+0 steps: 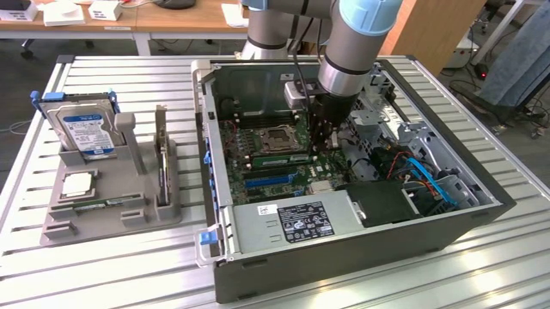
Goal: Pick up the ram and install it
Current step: 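Press down the ram until it locks into place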
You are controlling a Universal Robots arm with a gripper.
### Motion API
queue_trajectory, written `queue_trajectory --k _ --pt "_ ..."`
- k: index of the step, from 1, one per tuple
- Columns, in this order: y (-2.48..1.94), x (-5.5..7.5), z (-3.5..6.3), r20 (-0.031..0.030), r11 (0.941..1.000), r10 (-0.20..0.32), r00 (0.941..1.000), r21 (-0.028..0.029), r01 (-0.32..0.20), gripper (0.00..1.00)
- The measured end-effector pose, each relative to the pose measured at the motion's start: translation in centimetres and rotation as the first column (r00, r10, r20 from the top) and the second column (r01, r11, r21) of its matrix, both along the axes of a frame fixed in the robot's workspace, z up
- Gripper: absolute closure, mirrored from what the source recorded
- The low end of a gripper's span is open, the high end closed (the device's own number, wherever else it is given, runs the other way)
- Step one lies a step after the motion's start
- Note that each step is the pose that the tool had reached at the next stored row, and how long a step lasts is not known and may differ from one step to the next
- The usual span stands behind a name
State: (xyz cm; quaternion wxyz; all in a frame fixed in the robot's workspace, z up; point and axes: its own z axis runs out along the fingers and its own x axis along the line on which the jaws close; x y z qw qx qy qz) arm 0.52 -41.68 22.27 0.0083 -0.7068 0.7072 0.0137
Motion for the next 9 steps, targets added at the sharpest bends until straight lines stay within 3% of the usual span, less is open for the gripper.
queue_trajectory --k 9 --pt "0.00 0.00 -0.06 0.0000 1.0000 0.000 1.0000 -0.0001 0.000 0.91"
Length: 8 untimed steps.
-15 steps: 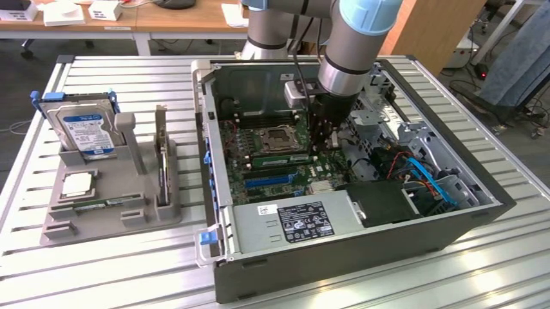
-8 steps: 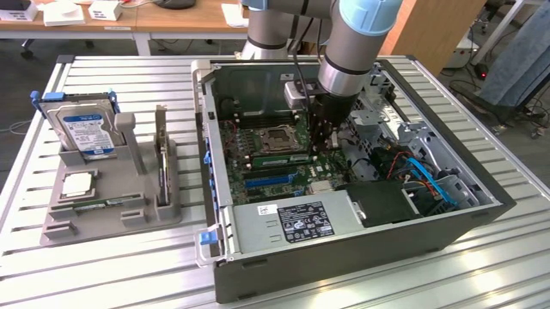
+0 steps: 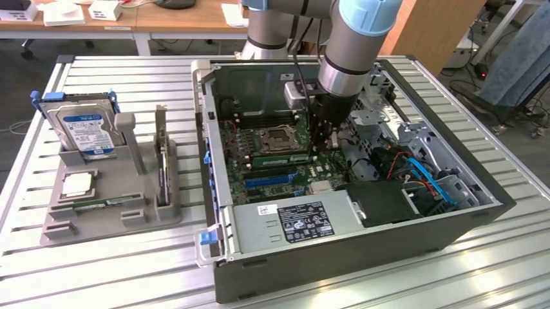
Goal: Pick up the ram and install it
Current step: 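Press down the ram until it locks into place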
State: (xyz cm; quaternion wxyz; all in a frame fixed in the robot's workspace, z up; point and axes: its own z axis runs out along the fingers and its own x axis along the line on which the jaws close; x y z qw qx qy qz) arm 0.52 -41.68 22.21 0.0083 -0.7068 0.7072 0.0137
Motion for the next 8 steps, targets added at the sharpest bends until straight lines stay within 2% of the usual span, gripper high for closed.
queue_trajectory --k 8 --pt "0.00 0.00 -0.01 0.0001 1.0000 0.000 1.0000 0.0002 0.000 0.91"
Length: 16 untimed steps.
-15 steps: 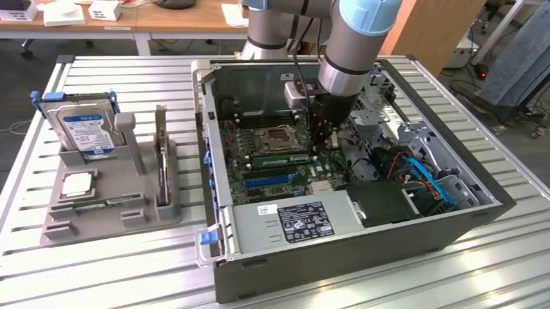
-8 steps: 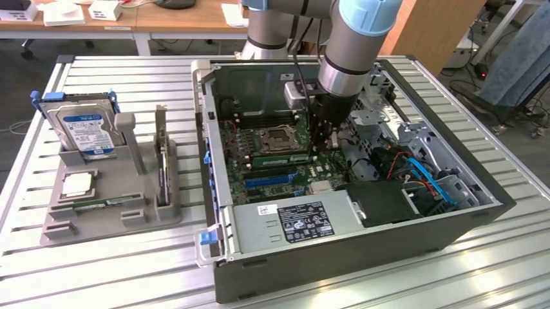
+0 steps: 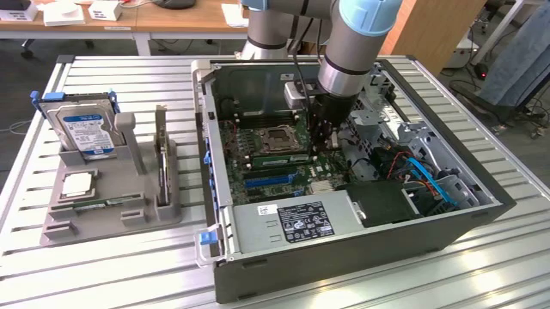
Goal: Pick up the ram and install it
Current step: 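Press down the ram until it locks into place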
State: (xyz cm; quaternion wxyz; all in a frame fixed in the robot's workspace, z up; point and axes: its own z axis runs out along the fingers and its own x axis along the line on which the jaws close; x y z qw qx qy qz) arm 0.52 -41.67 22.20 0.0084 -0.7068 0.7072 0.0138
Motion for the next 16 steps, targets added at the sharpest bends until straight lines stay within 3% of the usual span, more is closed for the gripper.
queue_trajectory --k 6,14,16 --pt "0.00 0.0 0.63 -0.0014 1.0000 0.000 1.0000 0.0002 0.000 0.91" --pt "0.00 0.0 2.41 -0.0053 1.0000 0.000 1.0000 0.0000 0.000 0.91" --pt "0.00 0.0 2.48 -0.0054 1.0000 0.000 1.0000 0.0002 0.000 0.91"
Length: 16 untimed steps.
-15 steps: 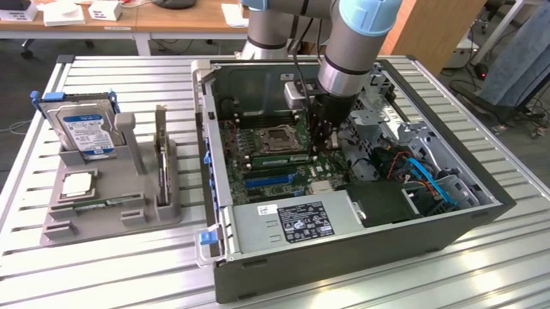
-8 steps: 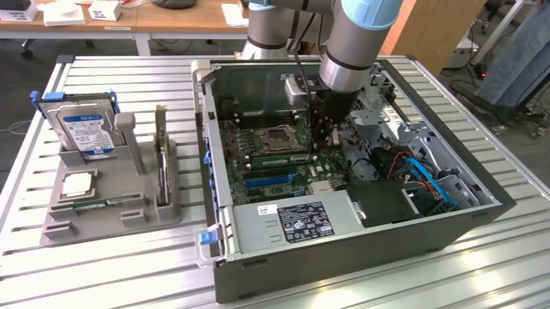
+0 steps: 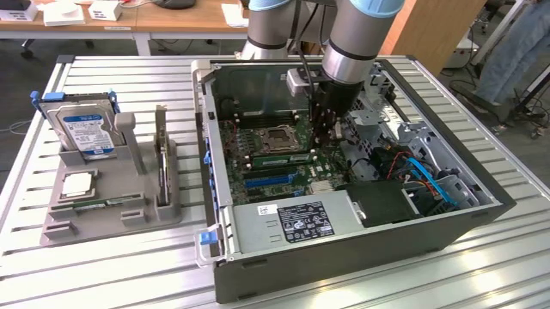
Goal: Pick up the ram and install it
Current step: 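Press down the ram until it locks into place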
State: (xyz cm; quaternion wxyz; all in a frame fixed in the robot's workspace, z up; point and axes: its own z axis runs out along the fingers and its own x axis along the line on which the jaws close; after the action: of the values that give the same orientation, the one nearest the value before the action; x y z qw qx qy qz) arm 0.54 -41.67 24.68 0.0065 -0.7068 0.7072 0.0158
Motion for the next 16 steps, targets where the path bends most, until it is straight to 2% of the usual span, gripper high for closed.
queue_trajectory --k 5,16 --pt "0.00 -0.1 0.01 0.0000 1.0000 0.000 1.0000 -0.0003 0.000 0.91" --pt "0.00 -2.8 0.01 0.0031 1.0000 0.000 1.0000 -0.0002 0.000 0.91"
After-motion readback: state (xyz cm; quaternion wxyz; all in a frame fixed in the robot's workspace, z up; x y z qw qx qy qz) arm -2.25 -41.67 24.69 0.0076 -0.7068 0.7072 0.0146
